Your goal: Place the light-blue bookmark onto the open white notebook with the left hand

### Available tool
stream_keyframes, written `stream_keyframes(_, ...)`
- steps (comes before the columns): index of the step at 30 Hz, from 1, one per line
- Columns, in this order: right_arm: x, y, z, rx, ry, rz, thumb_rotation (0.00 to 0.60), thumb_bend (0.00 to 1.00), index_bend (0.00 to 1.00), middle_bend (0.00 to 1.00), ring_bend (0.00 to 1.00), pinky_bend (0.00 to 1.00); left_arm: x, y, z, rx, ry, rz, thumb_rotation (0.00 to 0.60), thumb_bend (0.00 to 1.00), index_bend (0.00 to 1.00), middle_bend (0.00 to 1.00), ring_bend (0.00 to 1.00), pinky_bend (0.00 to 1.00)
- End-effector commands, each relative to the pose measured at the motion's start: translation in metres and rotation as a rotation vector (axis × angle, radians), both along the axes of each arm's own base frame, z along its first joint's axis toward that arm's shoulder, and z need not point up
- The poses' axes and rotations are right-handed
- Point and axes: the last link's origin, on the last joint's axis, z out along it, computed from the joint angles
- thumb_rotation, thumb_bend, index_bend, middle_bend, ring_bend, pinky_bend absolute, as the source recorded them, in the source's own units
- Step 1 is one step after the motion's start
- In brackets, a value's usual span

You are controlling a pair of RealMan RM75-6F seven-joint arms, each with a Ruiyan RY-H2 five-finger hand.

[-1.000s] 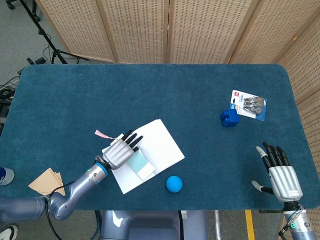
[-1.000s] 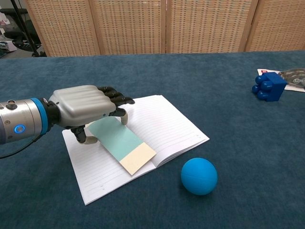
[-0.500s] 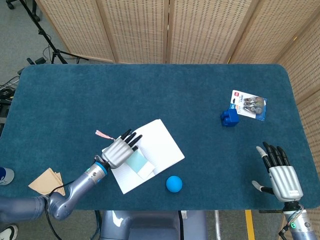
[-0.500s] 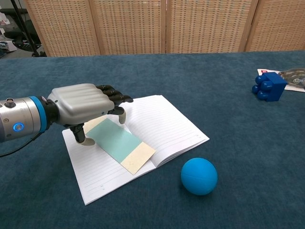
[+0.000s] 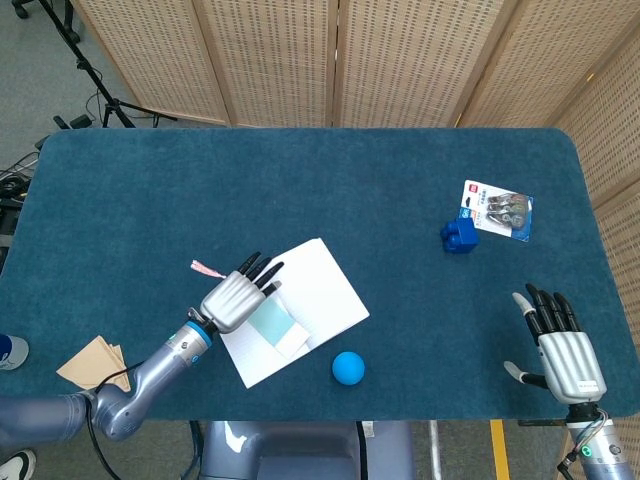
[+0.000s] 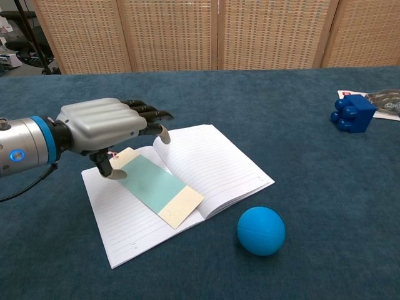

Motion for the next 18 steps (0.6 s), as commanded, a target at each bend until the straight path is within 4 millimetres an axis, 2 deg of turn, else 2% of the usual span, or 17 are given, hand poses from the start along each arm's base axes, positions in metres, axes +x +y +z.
stream_keyframes(1, 0.0, 0.0, 0.0, -0.001, -0.001, 0.0, 0.6, 0.09, 0.0, 0.0, 0.0, 0.0, -0.003, -0.002, 0.011, 0.022, -0.054, 0.019, 0.6, 0.52, 0.22, 0.0, 0.0, 0.0)
stream_keyframes(2, 0.0, 0.0, 0.0, 0.0, -0.001, 0.001, 0.6, 0.09, 0.0, 0.0, 0.0, 0.0, -0.005, -0.002, 0.015, 0.029, -0.063, 0.023, 0.6, 0.63, 0.22, 0.0, 0.0, 0.0)
stream_keyframes(5, 0.001, 0.0, -0.001, 0.003, 0.002, 0.005, 0.6, 0.09, 0.0, 0.0, 0.0, 0.0, -0.012, -0.005, 0.025, 0.04, -0.076, 0.035, 0.6, 0.76, 0.22, 0.0, 0.0, 0.0)
stream_keyframes(9, 0.001, 0.001, -0.002, 0.004, 0.005, 0.007, 0.6, 0.09, 0.0, 0.0, 0.0, 0.0, -0.023, -0.008, 0.038, 0.044, -0.073, 0.055, 0.6, 0.82, 0.21, 0.0, 0.0, 0.0)
stream_keyframes(14, 0.002, 0.001, -0.002, 0.0, 0.005, 0.006, 0.6, 0.09, 0.0, 0.0, 0.0, 0.0, -0.036, -0.012, 0.049, 0.015, -0.054, 0.102, 0.6, 0.99, 0.21, 0.0, 0.0, 0.0)
stream_keyframes(18, 0.002, 0.001, -0.003, 0.004, 0.008, 0.005, 0.6, 0.09, 0.0, 0.0, 0.0, 0.0, -0.042, -0.015, 0.052, -0.003, -0.04, 0.122, 0.6, 1.0, 0.21, 0.0, 0.0, 0.0)
